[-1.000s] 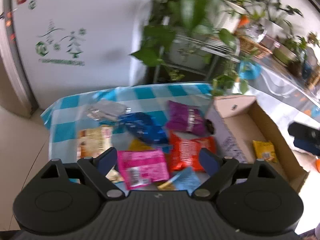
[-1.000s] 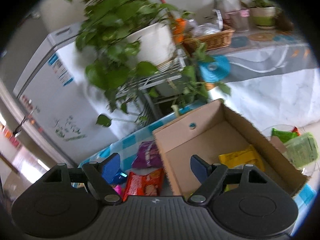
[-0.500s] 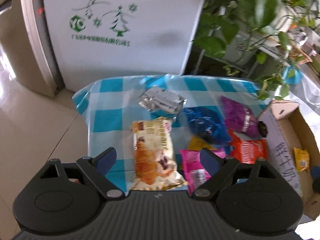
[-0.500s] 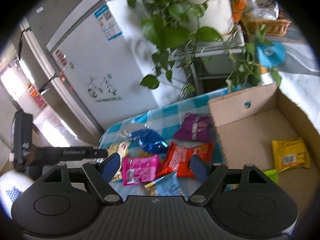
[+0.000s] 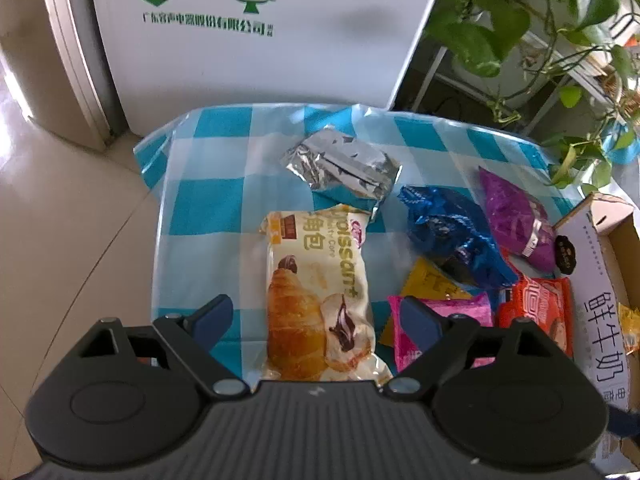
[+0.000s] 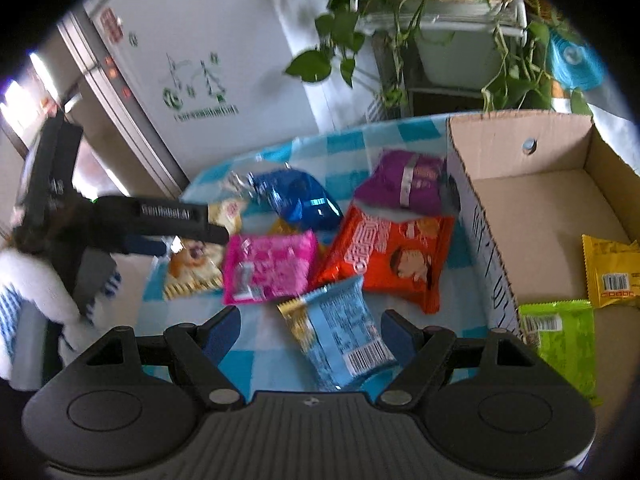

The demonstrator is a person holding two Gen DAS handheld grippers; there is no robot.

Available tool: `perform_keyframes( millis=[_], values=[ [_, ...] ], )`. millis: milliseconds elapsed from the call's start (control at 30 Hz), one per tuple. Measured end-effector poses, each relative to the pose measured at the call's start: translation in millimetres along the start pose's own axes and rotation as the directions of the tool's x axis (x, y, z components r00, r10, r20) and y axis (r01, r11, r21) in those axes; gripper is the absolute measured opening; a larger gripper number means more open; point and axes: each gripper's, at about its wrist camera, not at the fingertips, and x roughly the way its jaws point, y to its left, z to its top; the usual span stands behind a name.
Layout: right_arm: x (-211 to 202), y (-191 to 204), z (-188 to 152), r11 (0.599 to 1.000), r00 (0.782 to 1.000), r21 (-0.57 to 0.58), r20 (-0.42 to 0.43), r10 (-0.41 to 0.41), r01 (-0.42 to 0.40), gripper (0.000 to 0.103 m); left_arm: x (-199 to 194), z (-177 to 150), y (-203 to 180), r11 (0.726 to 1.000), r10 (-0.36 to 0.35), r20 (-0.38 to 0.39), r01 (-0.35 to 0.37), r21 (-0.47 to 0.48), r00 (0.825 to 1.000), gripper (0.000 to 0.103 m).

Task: Organize snacks
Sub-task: 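Withdraw both tools from the box back over the snack pile, then lower right fingers onto the light-blue bag while left tool approaches the croissant bag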

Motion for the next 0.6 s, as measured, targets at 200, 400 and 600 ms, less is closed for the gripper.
perform_keyframes(
  millis=[200, 400, 600],
  values=[
    [25, 8, -8, 0.996, 0.996, -0.061, -0.053, -0.069, 0.066, 0.083, 12, 4, 3, 1.0, -0.005, -0.027, 0.004, -0.014, 1.0, 0.09],
    [46, 16, -14, 0.985, 0.988, -0.12, -0.076, -0.131, 0.122, 0.083, 24, 4, 6, 1.0, 0.01, -0.042, -0.011, -0.01, 0.999, 0.091],
    [59, 19, -18, 0.979, 0.981, -0.13, -0.086, -0.171, 0.159, 0.086, 33, 2, -1, 0.999, 0.035, -0.036, -0.033, 0.033, 0.999, 0.097]
  ],
)
